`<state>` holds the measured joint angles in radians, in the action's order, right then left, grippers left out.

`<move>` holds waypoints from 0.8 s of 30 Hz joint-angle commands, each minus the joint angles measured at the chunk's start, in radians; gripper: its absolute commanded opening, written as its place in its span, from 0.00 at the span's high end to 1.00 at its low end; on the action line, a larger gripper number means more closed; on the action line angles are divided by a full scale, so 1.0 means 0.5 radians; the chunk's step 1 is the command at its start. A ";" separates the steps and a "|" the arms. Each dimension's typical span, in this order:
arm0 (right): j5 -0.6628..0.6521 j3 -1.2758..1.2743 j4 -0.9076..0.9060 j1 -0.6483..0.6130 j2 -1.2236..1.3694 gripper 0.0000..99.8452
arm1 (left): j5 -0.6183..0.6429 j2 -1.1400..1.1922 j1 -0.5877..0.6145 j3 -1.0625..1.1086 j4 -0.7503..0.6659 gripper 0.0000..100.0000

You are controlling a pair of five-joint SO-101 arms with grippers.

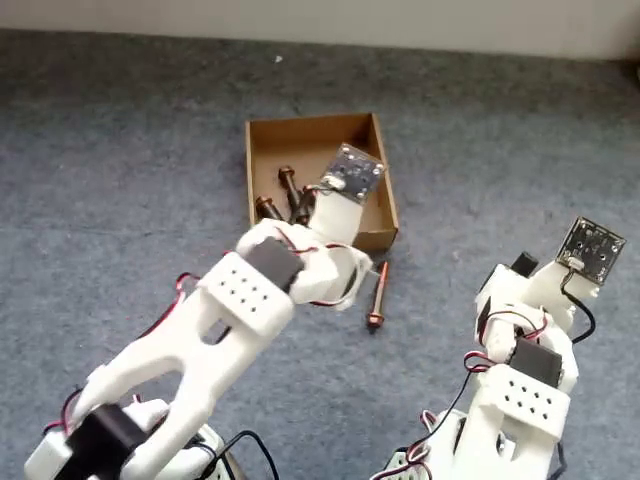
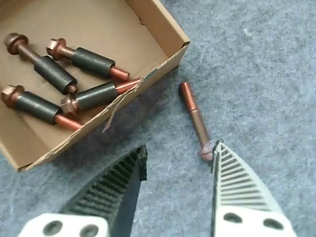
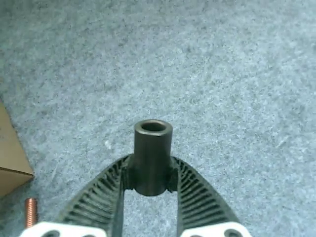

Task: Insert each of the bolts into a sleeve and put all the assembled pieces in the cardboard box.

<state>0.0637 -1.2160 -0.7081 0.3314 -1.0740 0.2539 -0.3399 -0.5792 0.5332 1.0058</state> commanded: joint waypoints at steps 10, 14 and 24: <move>0.012 0.017 0.051 0.017 -0.051 0.99 | 0.215 0.701 -0.198 -0.112 -0.727 0.77; 0.009 0.017 0.051 0.014 -0.051 0.99 | 0.209 0.876 -0.189 -0.161 -0.859 0.81; 0.009 0.017 0.051 0.008 -0.051 0.99 | 0.215 1.376 -0.183 -0.597 -0.684 0.86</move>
<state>0.0637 -1.2160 -0.7081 0.3314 -1.0740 0.3460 0.3261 -0.6667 0.3506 0.5992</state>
